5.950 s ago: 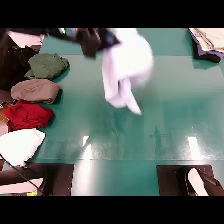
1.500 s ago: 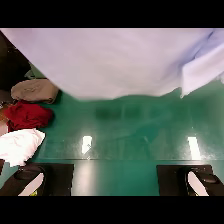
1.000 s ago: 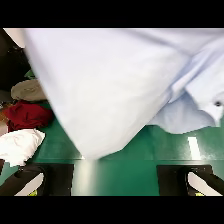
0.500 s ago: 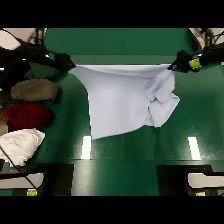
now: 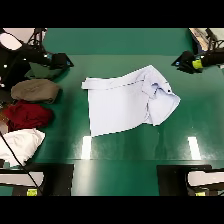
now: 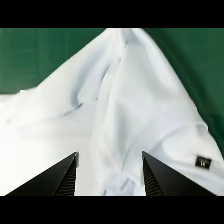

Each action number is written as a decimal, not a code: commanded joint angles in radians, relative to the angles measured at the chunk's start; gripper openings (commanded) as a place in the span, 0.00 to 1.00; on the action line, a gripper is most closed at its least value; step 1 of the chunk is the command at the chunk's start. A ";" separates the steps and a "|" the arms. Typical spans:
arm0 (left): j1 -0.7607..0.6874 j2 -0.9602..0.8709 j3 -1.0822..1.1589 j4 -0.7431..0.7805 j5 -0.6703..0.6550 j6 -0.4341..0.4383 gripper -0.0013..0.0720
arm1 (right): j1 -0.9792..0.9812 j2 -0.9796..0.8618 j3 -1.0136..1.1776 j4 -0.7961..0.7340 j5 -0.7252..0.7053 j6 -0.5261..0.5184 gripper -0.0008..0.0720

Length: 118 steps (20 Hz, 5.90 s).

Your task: Fold the shirts.

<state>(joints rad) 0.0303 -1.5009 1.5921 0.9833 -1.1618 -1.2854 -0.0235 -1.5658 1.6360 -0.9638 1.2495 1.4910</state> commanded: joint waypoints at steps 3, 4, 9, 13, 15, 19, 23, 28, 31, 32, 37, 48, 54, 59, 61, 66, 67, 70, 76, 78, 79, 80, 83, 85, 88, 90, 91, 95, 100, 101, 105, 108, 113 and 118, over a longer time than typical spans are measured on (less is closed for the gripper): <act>0.054 0.157 -0.281 -0.024 -0.147 0.003 0.69 | -0.081 0.208 -0.181 0.003 0.146 -0.072 0.62; 0.042 0.198 -0.395 -0.061 -0.134 0.004 0.70 | -0.090 0.253 -0.235 0.003 0.145 -0.072 0.60; -0.073 0.369 -0.905 -0.177 0.046 0.022 0.70 | -0.103 0.412 -0.440 0.003 0.112 -0.072 0.40; -0.201 0.383 -1.055 -0.283 0.129 0.061 0.70 | -0.103 0.459 -0.488 0.004 0.098 -0.072 0.40; -0.261 0.383 -1.081 -0.282 0.168 0.045 0.69 | -0.103 0.464 -0.487 0.006 0.097 -0.071 0.40; -0.338 0.383 -1.093 -0.290 0.240 -0.026 0.69 | -0.103 0.464 -0.487 0.035 0.101 -0.071 0.40; -0.389 0.383 -1.093 -0.292 0.300 -0.049 0.70 | -0.103 0.464 -0.487 0.056 0.101 -0.071 0.40; -0.390 0.383 -1.089 -0.315 0.386 -0.110 0.24 | -0.103 0.464 -0.487 0.055 0.105 -0.071 0.40; -0.381 0.383 -1.038 -0.308 0.384 -0.102 0.05 | -0.103 0.464 -0.488 -0.011 0.135 -0.055 0.40; -0.369 0.383 -0.999 -0.303 0.375 -0.101 0.05 | -0.103 0.464 -0.494 -0.066 0.165 -0.029 0.40; -0.328 0.383 -0.793 -0.268 0.314 -0.042 0.05 | -0.103 0.580 -0.756 -0.153 0.145 0.076 0.48; -0.328 0.383 -0.748 -0.257 0.284 -0.042 0.05 | -0.009 0.435 -1.086 0.183 -0.249 0.032 0.62; -0.328 0.383 -0.748 -0.256 0.278 -0.042 0.05 | 0.039 0.375 -1.000 0.121 -0.280 0.034 0.33; -0.314 0.384 -0.727 -0.246 0.286 -0.043 0.05 | -0.010 0.503 -0.957 0.019 -0.262 0.034 0.04; -0.253 0.395 -0.645 -0.244 0.261 -0.043 0.05 | -0.057 0.589 -0.882 0.017 -0.237 0.017 0.03; -0.055 0.507 -0.220 -0.202 0.208 -0.042 0.05 | -0.184 0.757 -0.471 0.018 -0.238 -0.005 0.03; -0.032 0.523 -0.115 -0.187 0.202 -0.041 0.05 | -0.210 0.772 -0.365 0.018 -0.243 -0.024 0.03; -0.015 0.560 0.186 -0.107 0.185 -0.042 0.05 | -0.281 0.784 -0.074 0.017 -0.239 -0.056 0.03; -0.015 0.631 0.563 -0.038 0.190 -0.042 0.05 | -0.443 0.784 0.296 0.017 -0.163 -0.064 0.03; -0.015 0.681 0.561 -0.039 0.191 -0.043 0.05 | -0.486 0.784 0.365 0.016 -0.120 -0.064 0.03; -0.015 0.700 0.562 -0.040 0.180 -0.047 0.05 | -0.508 0.784 0.396 0.017 -0.098 -0.064 0.03; -0.015 0.713 0.561 -0.044 0.165 -0.069 0.05 | -0.525 0.784 0.418 0.017 -0.081 -0.064 0.03; -0.015 0.718 0.536 -0.022 0.102 -0.105 0.04 | -0.572 0.781 0.449 0.017 0.016 -0.056 0.03; -0.015 0.714 0.416 0.063 0.095 -0.154 0.04 | -0.591 0.754 0.423 0.021 0.088 -0.026 0.03; -0.015 0.634 0.213 0.130 0.006 -0.210 0.04 | -0.560 0.665 0.308 0.021 0.243 0.028 0.03; -0.015 0.540 0.103 0.107 -0.049 -0.209 0.05 | -0.480 0.567 0.215 0.020 0.333 0.060 0.03; -0.015 0.478 0.049 0.105 -0.075 -0.208 0.05 | -0.429 0.514 0.168 0.008 0.356 0.068 0.03; -0.015 0.228 -0.035 0.109 -0.142 -0.205 0.05 | -0.260 0.268 0.011 -0.116 0.397 0.106 0.03; -0.015 -0.002 -0.035 0.073 0.092 -0.086 0.05 | -0.138 0.000 -0.006 -0.139 0.135 0.085 0.03; -0.015 -0.023 -0.035 0.055 0.154 -0.059 0.05 | -0.122 -0.037 0.014 -0.137 0.072 0.084 0.03; -0.015 -0.042 -0.035 0.010 0.356 -0.041 0.05 | -0.084 -0.131 0.133 -0.140 -0.092 0.042 0.03; -0.015 -0.043 -0.037 0.011 0.377 0.009 0.05 | -0.072 -0.134 0.152 -0.142 -0.166 0.018 0.03; -0.015 -0.044 -0.126 0.012 0.282 0.064 0.05 | -0.035 -0.109 0.051 -0.322 -0.080 0.008 0.03; -0.015 -0.044 -0.290 0.012 0.279 0.063 0.05 | -0.006 -0.012 -0.220 -0.398 -0.116 0.009 0.03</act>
<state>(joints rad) 0.0151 -1.5444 1.3804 0.9977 -0.8749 -1.2304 -0.0433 -1.6218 1.5433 -1.3064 1.1530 1.5013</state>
